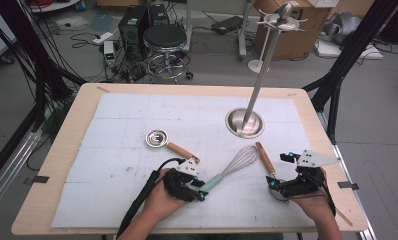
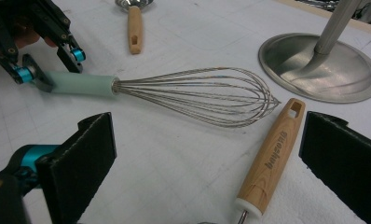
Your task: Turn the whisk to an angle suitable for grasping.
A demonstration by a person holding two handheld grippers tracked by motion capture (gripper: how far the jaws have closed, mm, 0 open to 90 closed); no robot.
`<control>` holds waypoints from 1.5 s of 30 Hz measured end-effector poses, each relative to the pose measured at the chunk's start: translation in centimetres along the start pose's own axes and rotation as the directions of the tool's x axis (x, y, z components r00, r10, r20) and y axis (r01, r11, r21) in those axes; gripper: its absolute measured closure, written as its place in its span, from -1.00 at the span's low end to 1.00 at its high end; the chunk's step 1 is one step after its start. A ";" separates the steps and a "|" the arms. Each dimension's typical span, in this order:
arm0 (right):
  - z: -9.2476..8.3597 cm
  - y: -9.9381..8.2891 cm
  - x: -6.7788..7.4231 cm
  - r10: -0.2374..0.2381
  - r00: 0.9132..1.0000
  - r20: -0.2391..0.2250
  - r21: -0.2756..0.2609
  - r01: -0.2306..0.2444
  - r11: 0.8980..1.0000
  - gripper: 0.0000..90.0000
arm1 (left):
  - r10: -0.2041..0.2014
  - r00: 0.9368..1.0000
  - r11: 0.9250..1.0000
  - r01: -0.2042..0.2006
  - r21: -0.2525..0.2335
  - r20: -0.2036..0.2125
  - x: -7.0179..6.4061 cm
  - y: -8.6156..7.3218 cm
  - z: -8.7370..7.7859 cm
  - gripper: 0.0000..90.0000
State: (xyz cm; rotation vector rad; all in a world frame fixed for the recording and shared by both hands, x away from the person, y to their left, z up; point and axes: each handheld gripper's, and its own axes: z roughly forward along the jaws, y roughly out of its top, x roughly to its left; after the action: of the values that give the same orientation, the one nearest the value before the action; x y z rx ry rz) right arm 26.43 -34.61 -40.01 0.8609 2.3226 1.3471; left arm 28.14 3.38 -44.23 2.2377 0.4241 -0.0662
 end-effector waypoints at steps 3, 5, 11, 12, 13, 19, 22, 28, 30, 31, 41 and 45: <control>0.1 0.0 -0.1 -0.002 1.000 -0.002 -0.001 0.002 1.000 -0.94 | -0.007 1.000 1.000 0.007 0.004 -0.017 0.5 -0.4 -0.8 0.36; 0.1 0.0 -0.1 -0.002 1.000 -0.003 -0.002 0.002 1.000 -0.94 | -0.007 1.000 1.000 0.007 0.000 -0.019 0.6 -0.5 -0.9 0.37; 0.3 0.0 -0.1 -0.005 1.000 -0.006 0.002 0.005 1.000 -0.94 | 0.000 1.000 1.000 0.001 0.018 -0.014 1.4 -1.2 -2.1 0.41; 0.3 0.0 0.0 -0.002 1.000 -0.008 0.006 0.002 1.000 -0.94 | -0.002 1.000 1.000 0.002 0.016 -0.007 1.5 -1.4 -2.2 0.41; 0.3 0.0 0.0 0.000 1.000 -0.009 0.008 0.000 1.000 -0.94 | -0.008 1.000 1.000 0.008 0.011 -0.005 1.5 -1.4 -2.3 0.42; 0.4 0.1 0.0 -0.006 1.000 -0.009 0.002 0.006 1.000 -0.94 | 0.018 0.999 0.999 -0.019 0.036 0.041 1.7 -1.7 -2.3 0.45; 0.4 0.2 0.0 -0.006 1.000 -0.013 0.000 0.006 1.000 -0.94 | 0.041 0.998 0.998 -0.043 0.043 0.044 1.4 -1.5 -1.9 0.46; 0.9 0.4 0.3 -0.016 1.000 -0.022 0.008 0.017 1.000 -0.94 | 0.047 0.998 0.998 -0.049 0.034 0.047 1.5 -1.2 -1.5 0.46; 1.0 0.4 0.4 -0.019 1.000 -0.025 0.009 0.019 1.000 -0.94 | 0.061 0.998 0.998 -0.062 0.026 0.034 1.2 -1.1 -1.3 0.43; 1.0 0.5 0.4 -0.021 0.999 -0.025 0.009 0.021 1.000 -0.94 | 0.064 0.998 0.997 -0.065 0.033 0.028 1.2 -1.1 -1.4 0.32; 1.1 0.6 0.1 -0.015 0.999 -0.033 -0.007 0.015 1.000 -0.94 | 0.058 0.998 0.997 -0.059 0.058 0.016 1.0 -2.4 -3.1 0.14; 1.2 0.8 0.1 -0.021 0.999 -0.035 -0.012 0.020 1.000 -0.94 | 0.063 0.998 0.996 -0.064 0.069 0.015 1.0 -2.7 -3.6 0.35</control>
State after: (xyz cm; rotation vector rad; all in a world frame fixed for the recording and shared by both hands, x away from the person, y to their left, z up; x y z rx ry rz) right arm 27.30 -33.41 -39.92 0.8142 2.3412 1.3764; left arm 27.92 7.97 -44.08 2.3157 0.3476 -0.0630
